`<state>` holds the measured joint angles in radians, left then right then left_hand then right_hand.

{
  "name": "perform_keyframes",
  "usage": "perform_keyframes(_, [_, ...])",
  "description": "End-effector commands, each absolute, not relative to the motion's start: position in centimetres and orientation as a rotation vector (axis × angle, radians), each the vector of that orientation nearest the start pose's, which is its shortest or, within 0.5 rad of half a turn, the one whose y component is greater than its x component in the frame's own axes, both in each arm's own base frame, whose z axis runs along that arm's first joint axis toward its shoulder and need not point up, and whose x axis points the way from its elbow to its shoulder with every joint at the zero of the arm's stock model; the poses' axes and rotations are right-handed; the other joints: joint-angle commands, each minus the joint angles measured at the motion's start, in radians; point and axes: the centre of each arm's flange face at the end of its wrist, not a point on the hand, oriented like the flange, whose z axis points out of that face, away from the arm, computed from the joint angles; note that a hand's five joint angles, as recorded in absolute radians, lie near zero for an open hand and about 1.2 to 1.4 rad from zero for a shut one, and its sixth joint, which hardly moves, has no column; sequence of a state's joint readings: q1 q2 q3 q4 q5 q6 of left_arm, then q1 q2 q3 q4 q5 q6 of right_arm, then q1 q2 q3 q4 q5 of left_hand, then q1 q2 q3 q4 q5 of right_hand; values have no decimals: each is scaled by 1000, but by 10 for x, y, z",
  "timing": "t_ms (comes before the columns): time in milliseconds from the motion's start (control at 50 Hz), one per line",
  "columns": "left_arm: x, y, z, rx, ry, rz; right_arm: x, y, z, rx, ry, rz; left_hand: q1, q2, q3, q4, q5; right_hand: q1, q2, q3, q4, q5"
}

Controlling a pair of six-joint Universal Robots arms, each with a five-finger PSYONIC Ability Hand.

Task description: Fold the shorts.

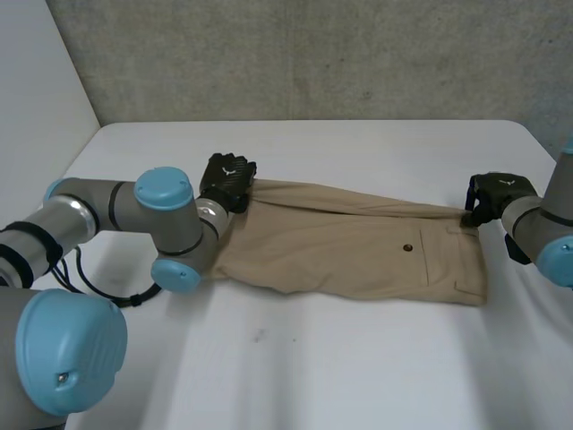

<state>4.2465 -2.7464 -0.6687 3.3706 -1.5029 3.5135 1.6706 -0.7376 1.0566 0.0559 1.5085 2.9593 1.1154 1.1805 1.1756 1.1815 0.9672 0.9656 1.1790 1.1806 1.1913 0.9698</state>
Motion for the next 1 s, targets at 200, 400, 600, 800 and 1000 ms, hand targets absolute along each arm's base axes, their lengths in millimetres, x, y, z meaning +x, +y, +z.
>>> perform_keyframes(200, [-355,-377,149,1026,2087,-2285,187,-394,218,-494,2362,-2074,-899,-964,-959,-965,-925,-791,-1005,-1006,-1017,-970])
perform_keyframes(400, [-321,-324,185,1024,2175,-2183,181,-340,251,-504,2310,-2126,-875,-941,-936,-942,-902,-791,-1005,-1006,-1017,-970])
perform_keyframes(600, [-286,-261,169,1067,2330,-1993,183,-278,213,-750,2369,-1895,-849,-914,-909,-915,-875,-499,-713,-714,-725,-678])
perform_keyframes(800, [-268,-224,169,918,2536,-1975,185,-250,155,-805,2480,-1602,-852,-917,-912,-918,-878,-337,-551,-552,-563,-516])
perform_keyframes(1000, [-258,-220,162,830,2592,-1969,183,-268,128,-792,2484,-1649,-858,-923,-918,-924,-884,-352,-566,-567,-578,-531])
